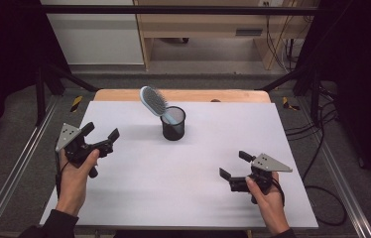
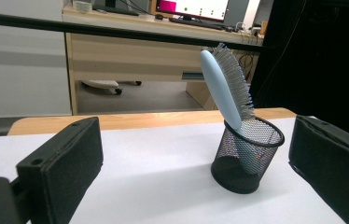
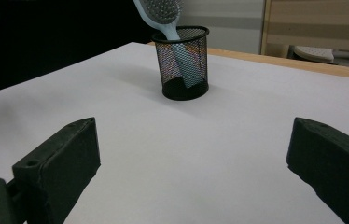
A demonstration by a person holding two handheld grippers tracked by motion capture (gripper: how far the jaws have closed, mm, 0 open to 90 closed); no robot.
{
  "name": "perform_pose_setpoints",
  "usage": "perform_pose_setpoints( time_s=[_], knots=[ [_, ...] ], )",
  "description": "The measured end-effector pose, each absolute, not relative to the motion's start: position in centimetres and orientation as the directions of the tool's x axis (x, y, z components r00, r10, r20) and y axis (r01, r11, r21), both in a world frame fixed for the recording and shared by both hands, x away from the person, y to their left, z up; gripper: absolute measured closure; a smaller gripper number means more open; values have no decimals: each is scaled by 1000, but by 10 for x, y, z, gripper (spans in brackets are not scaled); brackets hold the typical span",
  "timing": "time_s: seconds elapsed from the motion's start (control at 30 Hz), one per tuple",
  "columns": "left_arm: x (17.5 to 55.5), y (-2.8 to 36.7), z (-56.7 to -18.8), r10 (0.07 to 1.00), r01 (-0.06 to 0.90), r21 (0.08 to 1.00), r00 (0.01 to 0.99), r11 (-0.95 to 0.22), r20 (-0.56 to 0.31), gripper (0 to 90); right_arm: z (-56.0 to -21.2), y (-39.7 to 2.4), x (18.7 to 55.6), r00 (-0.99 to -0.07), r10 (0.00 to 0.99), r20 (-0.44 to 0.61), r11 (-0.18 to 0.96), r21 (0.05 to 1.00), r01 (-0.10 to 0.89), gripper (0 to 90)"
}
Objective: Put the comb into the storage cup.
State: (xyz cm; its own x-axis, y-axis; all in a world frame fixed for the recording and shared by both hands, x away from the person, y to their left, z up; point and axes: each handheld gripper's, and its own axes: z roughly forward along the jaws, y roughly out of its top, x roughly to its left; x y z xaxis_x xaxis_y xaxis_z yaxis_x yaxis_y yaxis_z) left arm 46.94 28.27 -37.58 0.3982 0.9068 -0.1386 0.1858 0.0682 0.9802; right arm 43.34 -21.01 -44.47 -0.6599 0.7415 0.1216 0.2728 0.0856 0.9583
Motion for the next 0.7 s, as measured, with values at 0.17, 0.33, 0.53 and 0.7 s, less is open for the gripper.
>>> perform_pose_setpoints(
  time_s=[0.17,0.33,0.53,0.7],
  knots=[
    [463,290,-371,910,152,987,399,52,-110,18,-445,-210,433,-660,742,119,87,959,271,30],
    [456,297,-368,911,149,989,404,25,-84,18,-445,-209,433,-657,746,111,93,959,267,30],
    [446,307,-365,908,140,990,415,-2,-57,17,-445,-205,430,-662,744,91,110,960,256,30],
    [438,316,-368,910,133,991,410,1,-56,17,-441,-198,427,-650,753,104,81,965,248,30]
  ],
)
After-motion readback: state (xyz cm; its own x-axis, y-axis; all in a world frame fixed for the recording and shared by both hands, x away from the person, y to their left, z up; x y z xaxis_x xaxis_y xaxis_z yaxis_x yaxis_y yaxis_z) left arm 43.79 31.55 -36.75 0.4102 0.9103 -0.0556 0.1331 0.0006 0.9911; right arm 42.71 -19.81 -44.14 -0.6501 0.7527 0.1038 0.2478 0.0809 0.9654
